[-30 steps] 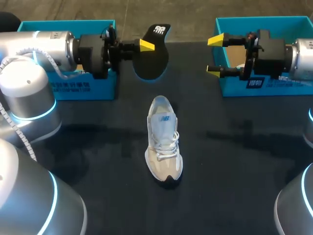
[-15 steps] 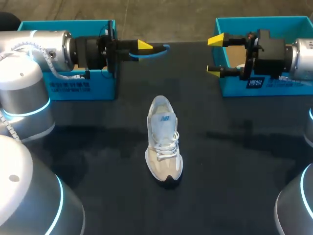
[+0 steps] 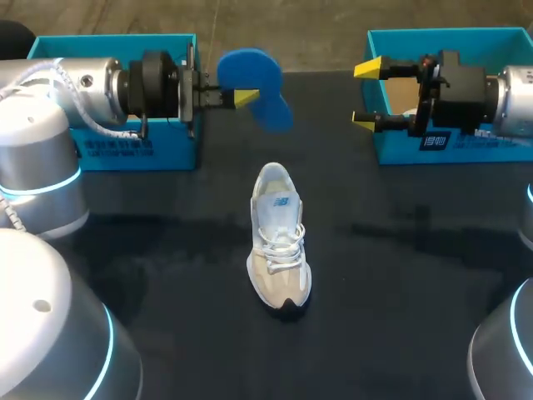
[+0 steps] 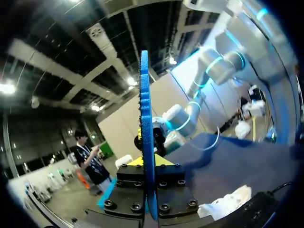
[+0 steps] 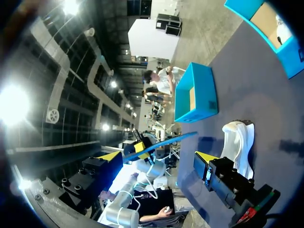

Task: Take the shoe out of the shoebox, open the shoe tongue, remove and reinsert the insole, then place the shoe into the shoebox

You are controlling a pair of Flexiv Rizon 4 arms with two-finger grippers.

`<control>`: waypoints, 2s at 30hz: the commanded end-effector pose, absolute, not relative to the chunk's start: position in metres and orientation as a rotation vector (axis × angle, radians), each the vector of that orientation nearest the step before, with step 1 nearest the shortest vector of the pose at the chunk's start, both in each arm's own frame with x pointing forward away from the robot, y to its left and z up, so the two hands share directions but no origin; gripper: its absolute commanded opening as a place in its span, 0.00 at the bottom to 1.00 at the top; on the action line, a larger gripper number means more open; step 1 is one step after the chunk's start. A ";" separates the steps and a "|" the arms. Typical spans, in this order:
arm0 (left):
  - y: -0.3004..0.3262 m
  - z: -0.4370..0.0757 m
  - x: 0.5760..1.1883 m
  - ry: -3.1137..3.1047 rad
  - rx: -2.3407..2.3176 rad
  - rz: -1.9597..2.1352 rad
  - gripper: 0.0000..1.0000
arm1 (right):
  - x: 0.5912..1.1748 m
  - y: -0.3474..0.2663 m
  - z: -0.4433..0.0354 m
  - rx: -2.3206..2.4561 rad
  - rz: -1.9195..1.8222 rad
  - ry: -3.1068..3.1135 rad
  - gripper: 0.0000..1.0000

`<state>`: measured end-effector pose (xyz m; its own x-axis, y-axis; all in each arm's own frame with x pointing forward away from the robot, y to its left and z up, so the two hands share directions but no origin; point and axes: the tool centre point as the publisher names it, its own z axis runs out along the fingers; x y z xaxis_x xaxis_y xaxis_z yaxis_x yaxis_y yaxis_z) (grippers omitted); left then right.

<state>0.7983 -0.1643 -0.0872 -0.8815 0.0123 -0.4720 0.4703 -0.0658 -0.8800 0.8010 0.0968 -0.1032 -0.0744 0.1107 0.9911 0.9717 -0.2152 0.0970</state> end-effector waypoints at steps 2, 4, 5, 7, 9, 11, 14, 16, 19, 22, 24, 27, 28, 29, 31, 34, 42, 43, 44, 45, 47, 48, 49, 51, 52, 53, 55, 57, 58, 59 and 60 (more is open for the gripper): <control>-0.165 -0.088 0.802 2.128 0.132 -2.322 0.00 | 0.802 0.099 -0.104 -1.409 -1.389 -1.237 1.00; -0.164 -0.091 0.805 2.187 -0.014 -2.403 0.00 | 0.802 0.099 -0.104 -1.409 -1.389 -1.237 1.00; -0.164 -0.092 0.804 2.242 -0.141 -2.453 0.00 | 0.802 0.099 -0.104 -1.409 -1.389 -1.237 1.00; -0.164 -0.094 0.803 2.260 -0.197 -2.504 0.00 | 0.802 0.099 -0.104 -1.409 -1.389 -1.237 1.00; -0.164 -0.095 0.802 2.318 -0.293 -2.543 0.00 | 0.802 0.099 -0.104 -1.409 -1.389 -1.237 1.00; -0.161 -0.098 0.804 2.376 -0.393 -2.576 0.00 | 0.802 0.099 -0.104 -1.409 -1.389 -1.237 1.00; -0.159 -0.100 0.805 2.454 -0.540 -2.609 0.00 | 0.802 0.099 -0.104 -1.409 -1.389 -1.237 1.00; -0.159 -0.099 0.805 2.504 -0.685 -2.657 0.00 | 0.802 0.099 -0.104 -1.409 -1.389 -1.237 1.00; -0.158 -0.097 0.805 2.543 -0.903 -2.688 0.00 | 0.802 0.099 -0.104 -1.409 -1.389 -1.237 1.00; -0.160 -0.095 0.806 2.570 -1.171 -2.696 0.00 | 0.802 0.099 -0.104 -1.409 -1.389 -1.237 1.00; -0.162 -0.095 0.807 2.576 -1.270 -2.717 0.00 | 0.802 0.099 -0.104 -1.409 -1.389 -1.237 1.00; -0.164 -0.093 0.809 2.561 -1.395 -2.735 0.00 | 0.802 0.099 -0.104 -1.409 -1.389 -1.237 1.00; -0.164 -0.093 0.809 2.560 -1.417 -2.730 0.00 | 0.802 0.099 -0.104 -1.409 -1.389 -1.237 1.00; -0.164 -0.093 0.809 2.551 -1.449 -2.730 0.00 | 0.802 0.099 -0.104 -1.409 -1.389 -1.237 1.00; -0.165 -0.091 0.809 2.482 -1.508 -2.782 0.00 | 0.802 0.099 -0.104 -1.409 -1.389 -1.237 1.00; -0.165 -0.090 0.809 2.462 -1.534 -2.795 0.00 | 0.802 0.099 -0.104 -1.409 -1.389 -1.237 1.00; -0.165 -0.090 0.809 2.462 -1.534 -2.795 0.00 | 0.802 0.099 -0.104 -1.409 -1.389 -1.237 1.00; -0.165 -0.090 0.809 2.462 -1.534 -2.795 0.00 | 0.802 0.099 -0.104 -1.409 -1.389 -1.237 1.00; -0.165 -0.090 0.809 2.462 -1.534 -2.795 0.00 | 0.802 0.099 -0.104 -1.409 -1.389 -1.237 1.00; -0.165 -0.090 0.809 2.462 -1.534 -2.795 0.00 | 0.802 0.099 -0.104 -1.409 -1.389 -1.237 1.00; -0.169 -0.096 0.806 2.570 -1.614 -2.758 0.00 | 0.802 0.099 -0.104 -1.409 -1.389 -1.237 1.00; -0.171 -0.098 0.806 2.593 -1.644 -2.748 0.00 | 0.802 0.099 -0.104 -1.409 -1.389 -1.237 1.00; -0.172 -0.100 0.806 2.614 -1.712 -2.736 0.00 | 0.802 0.099 -0.104 -1.409 -1.389 -1.237 1.00; -0.174 -0.104 0.806 2.659 -1.739 -2.694 0.00 | 0.802 0.099 -0.104 -1.409 -1.389 -1.237 1.00; -0.175 -0.105 0.805 2.694 -1.762 -2.670 0.00 | 0.801 0.101 -0.101 -1.438 -1.381 -1.259 1.00; -0.176 -0.107 0.805 2.706 -1.777 -2.664 0.00 | 0.801 0.101 -0.100 -1.458 -1.369 -1.284 1.00; -0.177 -0.109 0.805 2.710 -1.815 -2.664 0.00 | 0.800 0.102 -0.096 -1.501 -1.350 -1.341 1.00; -0.178 -0.112 0.807 2.718 -1.844 -2.643 0.00 | 0.799 0.104 -0.091 -1.555 -1.318 -1.400 1.00; -0.179 -0.113 0.807 2.727 -1.843 -2.641 0.00 | 0.798 0.107 -0.089 -1.578 -1.297 -1.432 1.00; -0.179 -0.114 0.807 2.730 -1.847 -2.643 0.00 | 0.797 0.109 -0.087 -1.596 -1.287 -1.452 1.00; -0.180 -0.115 0.807 2.745 -1.862 -2.629 0.00 | 0.796 0.111 -0.084 -1.602 -1.290 -1.468 1.00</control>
